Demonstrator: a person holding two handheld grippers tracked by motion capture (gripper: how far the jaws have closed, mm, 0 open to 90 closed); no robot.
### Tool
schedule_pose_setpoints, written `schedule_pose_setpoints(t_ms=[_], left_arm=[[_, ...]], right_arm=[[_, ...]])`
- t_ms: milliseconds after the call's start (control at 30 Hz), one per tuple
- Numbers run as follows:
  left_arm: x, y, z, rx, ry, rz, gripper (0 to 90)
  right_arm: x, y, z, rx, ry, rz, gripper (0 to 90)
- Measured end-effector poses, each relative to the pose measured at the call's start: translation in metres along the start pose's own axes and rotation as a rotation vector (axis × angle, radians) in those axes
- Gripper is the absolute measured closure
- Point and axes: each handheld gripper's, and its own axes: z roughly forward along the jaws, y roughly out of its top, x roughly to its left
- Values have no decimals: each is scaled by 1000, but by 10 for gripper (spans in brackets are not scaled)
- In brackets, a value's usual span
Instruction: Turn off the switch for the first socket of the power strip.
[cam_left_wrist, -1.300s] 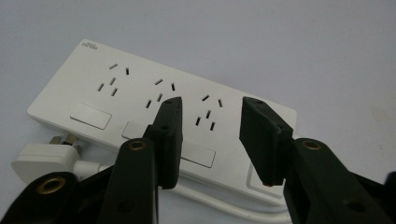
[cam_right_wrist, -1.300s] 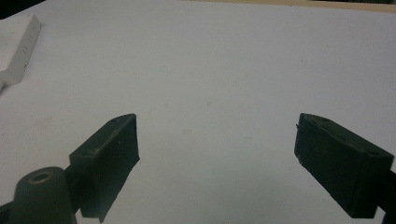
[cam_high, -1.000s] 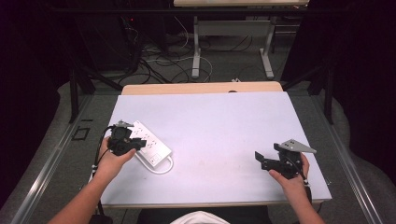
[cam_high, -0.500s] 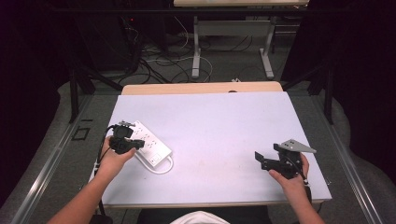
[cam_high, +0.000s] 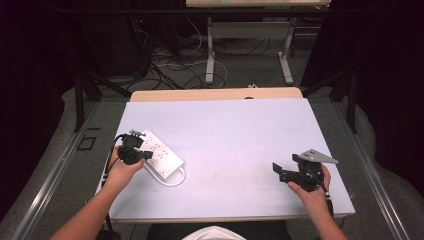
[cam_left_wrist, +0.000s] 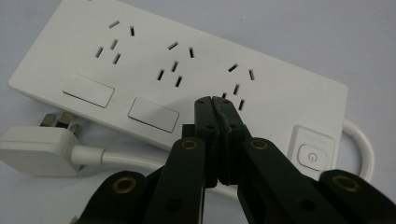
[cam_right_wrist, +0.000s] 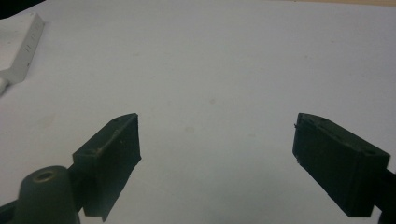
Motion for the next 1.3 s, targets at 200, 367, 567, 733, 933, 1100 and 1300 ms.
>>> schedule_pose_setpoints(t_ms=[200,367,567,733,933,1100,1300], left_arm=[[2,-1,3,15,4,-8,895],[1,-1,6,17,3,-8,895],[2,-1,8,24,1,8,894],[2,-1,10,32,0,13,894],[0,-1,11,27,6,15,894],[1,1,11,29,15,19,892],[2,1,11,35,19,21,883]], right_arm=[[0,0,0,0,1,0,142],[0,0,0,4,-2,-1,144],[0,0,0,4,-5,2,144],[0,0,0,5,-5,1,144],[0,0,1,3,-2,1,144],[0,0,1,3,-2,2,144],[0,-1,1,6,0,-2,145]])
